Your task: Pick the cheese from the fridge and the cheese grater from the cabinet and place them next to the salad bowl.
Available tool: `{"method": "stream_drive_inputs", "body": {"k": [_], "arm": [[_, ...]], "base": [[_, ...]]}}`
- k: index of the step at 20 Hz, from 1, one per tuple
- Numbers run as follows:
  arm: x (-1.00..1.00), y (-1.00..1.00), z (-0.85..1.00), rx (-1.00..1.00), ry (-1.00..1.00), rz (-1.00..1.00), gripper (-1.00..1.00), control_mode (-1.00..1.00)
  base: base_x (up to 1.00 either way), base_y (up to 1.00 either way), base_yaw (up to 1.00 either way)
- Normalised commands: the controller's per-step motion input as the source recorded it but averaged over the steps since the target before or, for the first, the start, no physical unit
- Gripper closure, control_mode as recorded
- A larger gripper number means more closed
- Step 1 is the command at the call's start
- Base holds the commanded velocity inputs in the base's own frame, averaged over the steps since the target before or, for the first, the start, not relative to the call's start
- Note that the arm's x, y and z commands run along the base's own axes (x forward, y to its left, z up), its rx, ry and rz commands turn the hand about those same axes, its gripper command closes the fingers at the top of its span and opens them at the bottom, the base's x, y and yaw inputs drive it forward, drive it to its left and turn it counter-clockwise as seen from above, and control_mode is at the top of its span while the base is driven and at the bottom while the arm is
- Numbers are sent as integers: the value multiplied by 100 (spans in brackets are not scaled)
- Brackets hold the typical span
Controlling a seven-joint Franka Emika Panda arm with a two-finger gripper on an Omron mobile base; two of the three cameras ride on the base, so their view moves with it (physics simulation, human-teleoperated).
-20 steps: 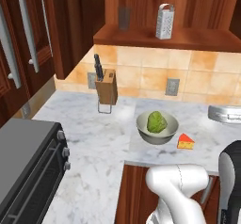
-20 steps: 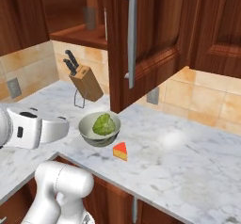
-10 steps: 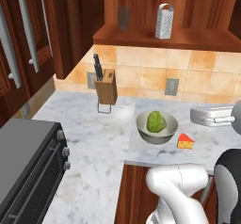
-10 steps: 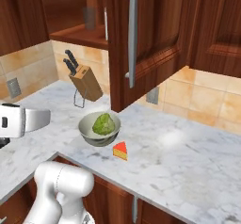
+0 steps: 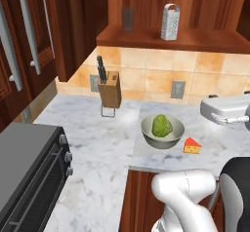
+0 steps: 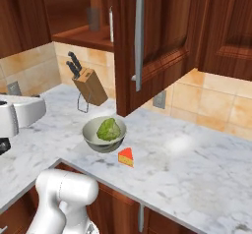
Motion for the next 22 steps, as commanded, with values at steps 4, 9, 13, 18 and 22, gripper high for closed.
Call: {"method": "stream_drive_inputs", "body": {"k": [4, 9, 13, 18, 22], "arm": [[9, 0, 27, 0, -16, 1, -100, -100], [31, 0, 18, 0, -3, 0, -100, -100], [32, 0, 21, 0, -7, 0, -100, -100], [27, 0, 16, 0, -3, 0, -100, -100], [23, 0, 8, 0, -1, 0, -100, -100]], "base": [[0, 0, 0], [0, 0, 0], [0, 0, 0], [0, 0, 0], [0, 0, 0]]}}
